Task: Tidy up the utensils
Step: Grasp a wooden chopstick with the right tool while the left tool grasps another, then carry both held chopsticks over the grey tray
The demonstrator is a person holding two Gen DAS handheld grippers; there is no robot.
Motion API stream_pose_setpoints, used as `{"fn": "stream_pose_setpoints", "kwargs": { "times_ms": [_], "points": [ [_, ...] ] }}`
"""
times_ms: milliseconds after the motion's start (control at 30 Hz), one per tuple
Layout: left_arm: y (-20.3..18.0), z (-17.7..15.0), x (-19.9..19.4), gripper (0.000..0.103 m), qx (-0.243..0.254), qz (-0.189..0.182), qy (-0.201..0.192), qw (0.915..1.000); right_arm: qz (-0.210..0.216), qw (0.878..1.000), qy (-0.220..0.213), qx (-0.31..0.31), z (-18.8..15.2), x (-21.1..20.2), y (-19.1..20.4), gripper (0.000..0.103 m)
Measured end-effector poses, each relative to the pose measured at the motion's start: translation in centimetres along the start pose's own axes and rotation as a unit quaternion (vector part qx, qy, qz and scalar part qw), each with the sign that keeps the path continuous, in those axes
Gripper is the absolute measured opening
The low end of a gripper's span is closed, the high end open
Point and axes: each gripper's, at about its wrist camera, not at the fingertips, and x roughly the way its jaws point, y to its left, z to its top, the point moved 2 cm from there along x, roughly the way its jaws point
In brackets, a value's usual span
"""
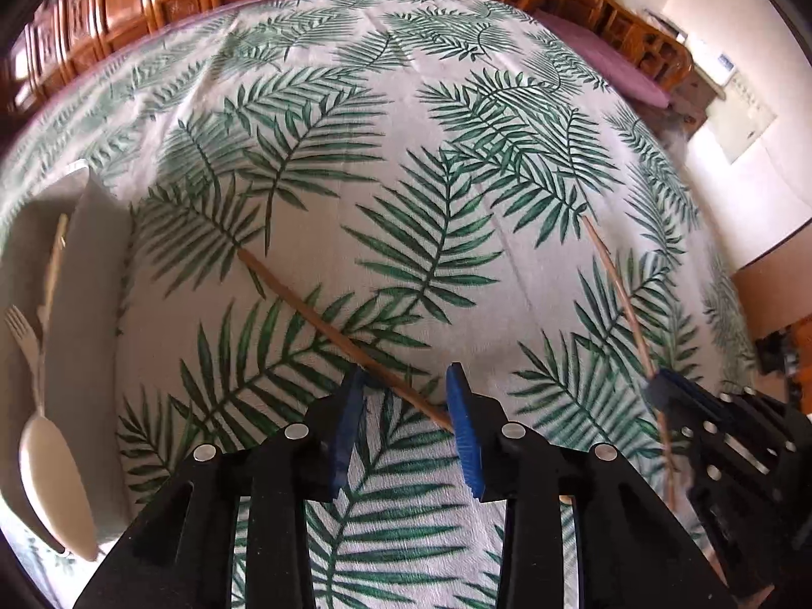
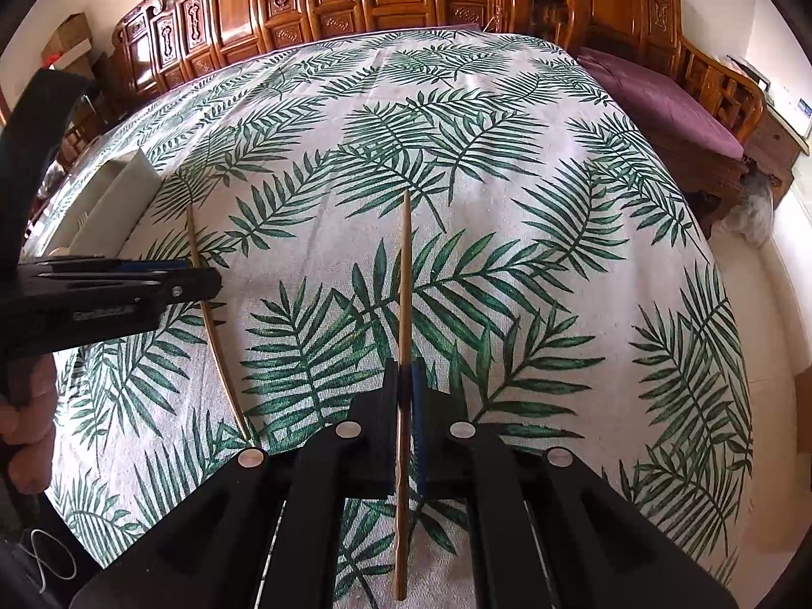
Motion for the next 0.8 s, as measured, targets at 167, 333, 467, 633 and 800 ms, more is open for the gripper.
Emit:
{"fn": "stream_pose_setpoints", "kwargs": {
  "times_ms": [167, 333, 467, 633, 800],
  "points": [
    [-0.4, -0.2, 0.3, 0.018, 0.020, 0.038, -0.002, 0.9991, 0.006, 1.000, -0.003, 0.000, -0.3, -0.1, 0.2, 0.006],
    [0.9, -0.3, 0.1, 0.006, 0.006, 0.022, 0.003, 0.9997, 0.010, 1.000, -0.010, 0.002, -0.1, -0.5, 0.2, 0.006],
    [1.0, -0.9, 0.1, 0.004, 0.013, 0.014, 0.000, 0.9998, 0.010, 1.000, -0.013, 0.002, -0.1, -0.8, 0.2, 0.006],
    [0.9, -1.2, -0.7, 0.004, 0.020, -0.005, -0.009, 0.9997, 0.007, 1.000, -0.016, 0.001, 0.0, -1.4, 0.4, 0.006],
    [0.2, -1.1, -2.2, 0.004, 0.037, -0.014, -0.027, 0.9989, 0.002, 1.000, -0.017, -0.001, -0.1, -2.1, 0.9, 0.006]
  ]
}}
